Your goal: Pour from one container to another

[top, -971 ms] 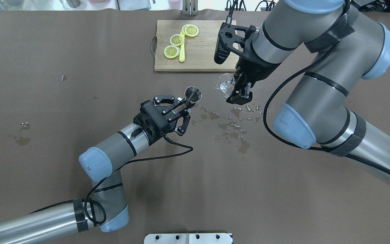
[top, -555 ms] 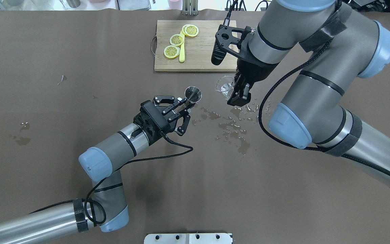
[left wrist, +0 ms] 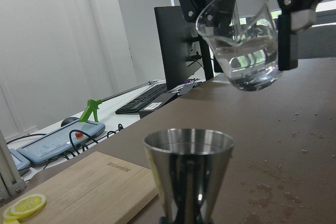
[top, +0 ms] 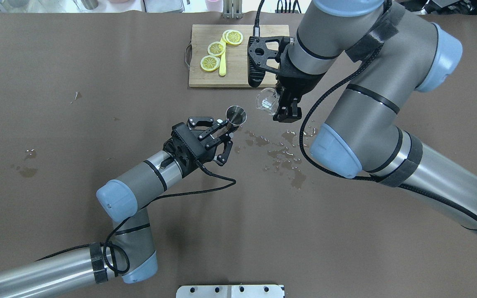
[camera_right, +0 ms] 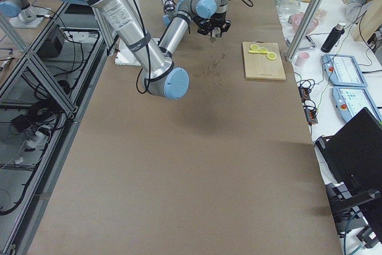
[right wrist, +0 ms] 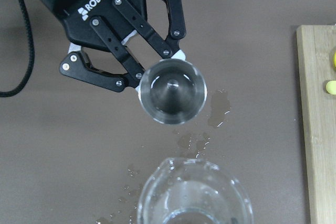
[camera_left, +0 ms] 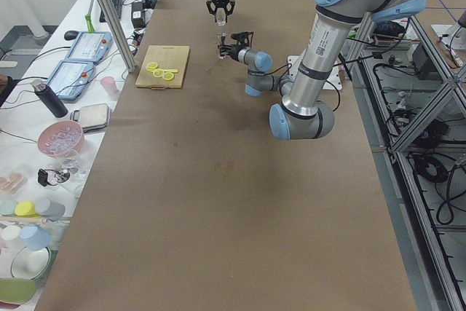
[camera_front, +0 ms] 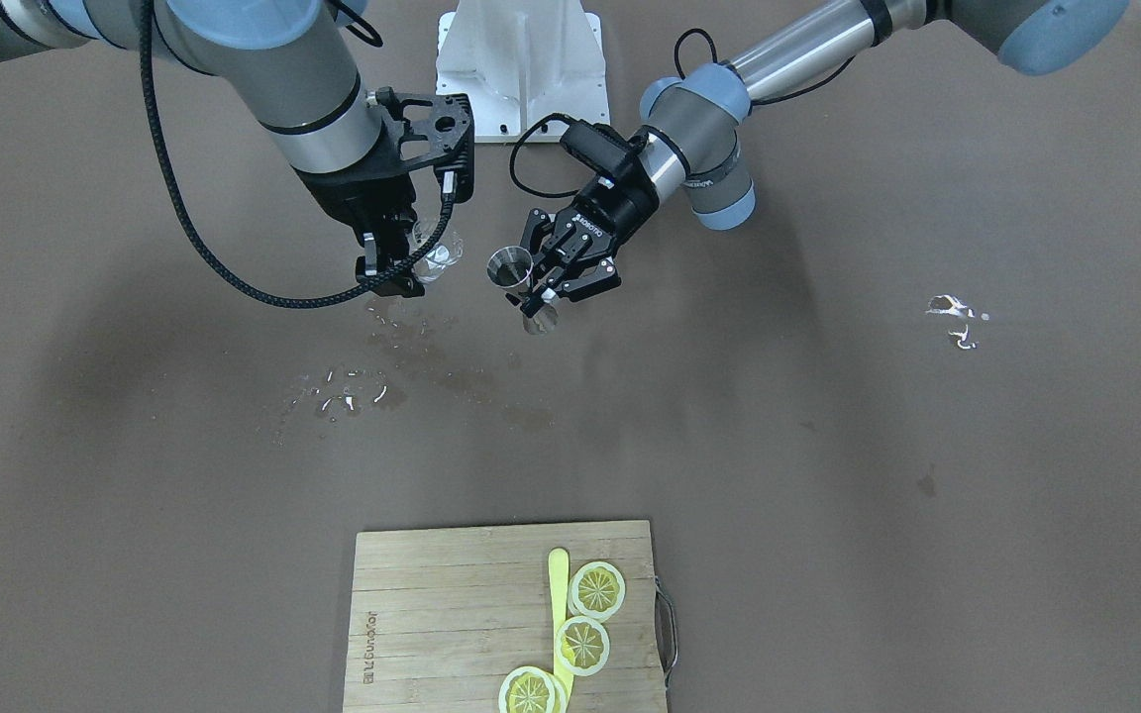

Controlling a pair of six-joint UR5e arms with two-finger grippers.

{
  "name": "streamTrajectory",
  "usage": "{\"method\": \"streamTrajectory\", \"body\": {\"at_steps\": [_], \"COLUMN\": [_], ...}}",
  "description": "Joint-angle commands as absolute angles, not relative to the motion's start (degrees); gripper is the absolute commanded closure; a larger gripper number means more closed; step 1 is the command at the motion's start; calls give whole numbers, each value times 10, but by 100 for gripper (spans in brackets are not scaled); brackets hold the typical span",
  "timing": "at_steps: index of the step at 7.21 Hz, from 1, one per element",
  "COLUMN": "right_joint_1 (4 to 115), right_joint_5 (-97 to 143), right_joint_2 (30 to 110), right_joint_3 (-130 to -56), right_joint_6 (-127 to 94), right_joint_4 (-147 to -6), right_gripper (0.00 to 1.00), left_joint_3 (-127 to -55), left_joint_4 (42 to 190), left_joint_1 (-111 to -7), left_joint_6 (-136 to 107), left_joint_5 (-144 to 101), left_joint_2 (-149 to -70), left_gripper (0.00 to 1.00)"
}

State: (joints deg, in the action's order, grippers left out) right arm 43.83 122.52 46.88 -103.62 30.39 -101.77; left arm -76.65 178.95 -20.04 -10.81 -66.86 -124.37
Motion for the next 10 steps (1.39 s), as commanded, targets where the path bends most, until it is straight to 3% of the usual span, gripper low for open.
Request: {"method": "streamTrajectory", "body": {"at_steps": [1,10], "right_joint_1": [438,424], "right_joint_5": [1213,1186], "right_joint_2": [448,405], "right_joint_3": [-1010,-998], "right_joint_6": [316,330], "right_joint_4": [-1019,-1110], "right_gripper": [100,100], "left_joint_3": [-766,-767], "left_joint_4": [1789,1790], "left_joint_1": [-200,-203], "left_joint_6": [-108,-108], "left_joint_5": [-668,-669], "left_joint_2": [-1244,-1244], "left_gripper": [100,100]}}
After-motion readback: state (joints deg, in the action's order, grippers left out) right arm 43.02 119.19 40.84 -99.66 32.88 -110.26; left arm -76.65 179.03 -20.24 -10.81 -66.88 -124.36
